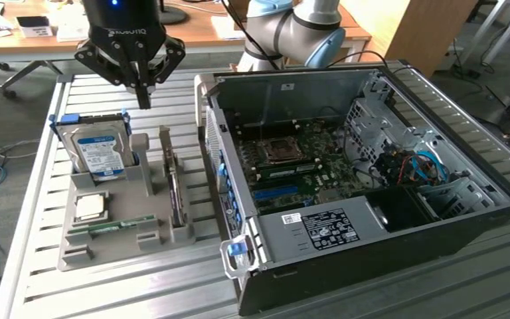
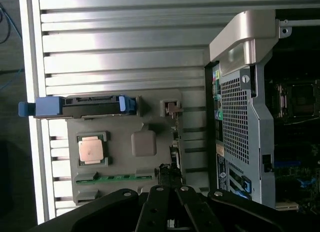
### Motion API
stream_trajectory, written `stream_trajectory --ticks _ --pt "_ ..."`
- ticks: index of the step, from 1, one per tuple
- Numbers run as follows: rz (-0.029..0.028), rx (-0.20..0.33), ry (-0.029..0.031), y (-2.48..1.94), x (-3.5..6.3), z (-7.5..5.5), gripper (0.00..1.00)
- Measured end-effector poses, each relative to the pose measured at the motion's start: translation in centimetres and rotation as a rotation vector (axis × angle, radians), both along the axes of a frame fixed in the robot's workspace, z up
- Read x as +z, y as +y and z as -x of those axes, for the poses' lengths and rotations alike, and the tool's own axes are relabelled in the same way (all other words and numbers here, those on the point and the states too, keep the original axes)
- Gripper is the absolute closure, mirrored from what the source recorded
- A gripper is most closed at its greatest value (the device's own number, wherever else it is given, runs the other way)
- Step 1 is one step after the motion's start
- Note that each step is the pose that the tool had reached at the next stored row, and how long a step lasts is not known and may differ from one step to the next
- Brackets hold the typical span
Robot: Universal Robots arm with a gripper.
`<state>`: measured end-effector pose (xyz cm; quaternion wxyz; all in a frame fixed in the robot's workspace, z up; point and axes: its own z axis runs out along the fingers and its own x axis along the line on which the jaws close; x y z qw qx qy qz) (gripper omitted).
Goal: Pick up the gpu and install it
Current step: 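Reach for the gpu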
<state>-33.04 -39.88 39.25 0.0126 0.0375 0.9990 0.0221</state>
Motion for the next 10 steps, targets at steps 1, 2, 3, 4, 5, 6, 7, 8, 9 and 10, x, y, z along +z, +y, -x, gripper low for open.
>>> stream_trajectory --ticks 1,2,3,4,5,6,7,8,9,10 --pt "0.0000 0.000 0.0000 -0.01 0.00 0.0 0.89" --pt "0.0001 0.000 0.0001 -0.07 0.00 0.0 0.89" --pt "0.0000 0.000 0.0001 -0.18 0.00 0.0 0.89" --pt "0.0001 0.000 0.0001 -0.33 0.00 0.0 0.89" --pt "0.0000 0.000 0.0001 -0.50 0.01 0.0 0.89" --pt "0.0000 0.000 0.0001 -0.70 0.01 0.0 0.89" --pt "0.0000 0.000 0.0001 -0.91 0.00 0.0 0.89" --pt "0.0000 0.000 0.0000 -1.13 0.00 0.0 0.89" --pt "0.0000 0.000 0.0001 -1.35 0.00 0.0 0.89" --pt "0.0000 0.000 0.0001 -1.54 0.00 0.0 0.89"
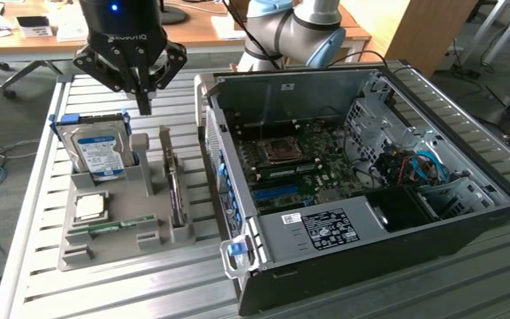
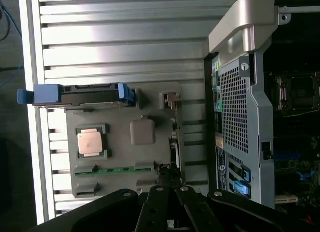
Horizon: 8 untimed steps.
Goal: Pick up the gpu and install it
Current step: 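Reach for the gpu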
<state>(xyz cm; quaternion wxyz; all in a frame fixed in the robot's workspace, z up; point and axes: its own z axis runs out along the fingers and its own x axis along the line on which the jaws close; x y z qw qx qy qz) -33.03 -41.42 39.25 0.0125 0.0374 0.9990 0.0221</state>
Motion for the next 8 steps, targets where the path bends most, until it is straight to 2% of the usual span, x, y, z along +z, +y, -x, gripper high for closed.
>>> stream_trajectory --ticks 5,8 --pt "0.0000 0.000 0.0000 -0.97 0.00 0.0 0.89" --pt "-0.0001 0.000 -0.0001 -1.35 -0.01 0.0 0.89"
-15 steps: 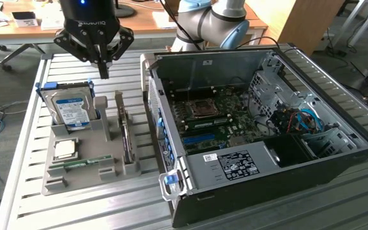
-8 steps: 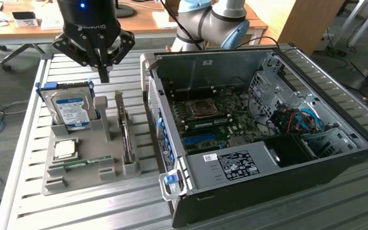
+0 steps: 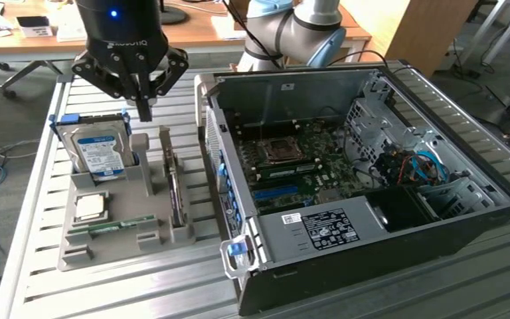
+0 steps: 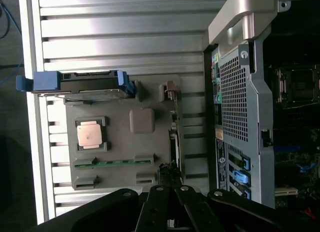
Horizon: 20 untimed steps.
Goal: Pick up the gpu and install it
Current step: 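Reach for the gpu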
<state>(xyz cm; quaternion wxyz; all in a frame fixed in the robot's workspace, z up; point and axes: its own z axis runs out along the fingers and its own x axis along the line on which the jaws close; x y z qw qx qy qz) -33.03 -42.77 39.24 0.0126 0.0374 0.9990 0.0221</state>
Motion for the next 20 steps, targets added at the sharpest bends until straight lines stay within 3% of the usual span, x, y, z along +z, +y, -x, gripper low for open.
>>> stream_trajectory --ticks 3,14,20 --pt "0.0000 0.000 0.0001 -0.23 0.00 0.0 0.89" --pt "0.0001 0.000 0.0005 -0.35 0.01 -0.3 0.89" --pt "0.0000 0.000 0.0005 -1.22 -0.01 -0.5 0.89"
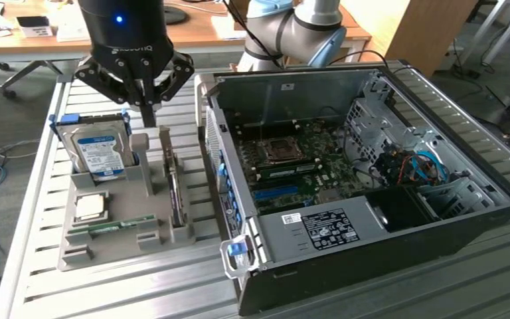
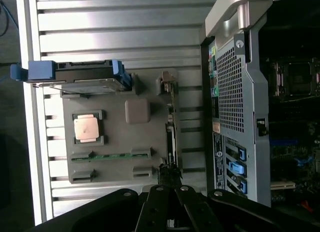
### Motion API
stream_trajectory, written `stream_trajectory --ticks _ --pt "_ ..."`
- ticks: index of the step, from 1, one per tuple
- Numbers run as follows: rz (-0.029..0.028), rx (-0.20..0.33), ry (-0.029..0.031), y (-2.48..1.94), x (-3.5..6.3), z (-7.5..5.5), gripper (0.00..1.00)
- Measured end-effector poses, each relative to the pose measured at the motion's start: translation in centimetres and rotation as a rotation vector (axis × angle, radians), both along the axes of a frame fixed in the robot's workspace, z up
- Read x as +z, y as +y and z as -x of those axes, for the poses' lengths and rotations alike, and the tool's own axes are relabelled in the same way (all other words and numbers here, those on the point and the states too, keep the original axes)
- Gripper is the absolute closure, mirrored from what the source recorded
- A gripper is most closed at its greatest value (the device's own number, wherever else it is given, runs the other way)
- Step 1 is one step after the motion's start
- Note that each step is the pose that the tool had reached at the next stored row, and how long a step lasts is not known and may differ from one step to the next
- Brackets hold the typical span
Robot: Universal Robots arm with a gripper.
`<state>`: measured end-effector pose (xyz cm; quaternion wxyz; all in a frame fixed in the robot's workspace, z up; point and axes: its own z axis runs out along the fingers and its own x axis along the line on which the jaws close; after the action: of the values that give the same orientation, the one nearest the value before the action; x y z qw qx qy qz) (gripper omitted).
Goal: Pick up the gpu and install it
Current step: 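Reach for the gpu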
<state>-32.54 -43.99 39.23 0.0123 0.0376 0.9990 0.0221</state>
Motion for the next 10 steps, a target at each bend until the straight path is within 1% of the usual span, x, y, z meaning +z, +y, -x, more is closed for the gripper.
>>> stream_trajectory --ticks 4,10 --pt "0.0000 0.000 0.0000 -0.21 -0.20 -0.09 0.89" --pt "0.0002 0.000 0.0000 -0.36 -0.35 -0.36 0.89"
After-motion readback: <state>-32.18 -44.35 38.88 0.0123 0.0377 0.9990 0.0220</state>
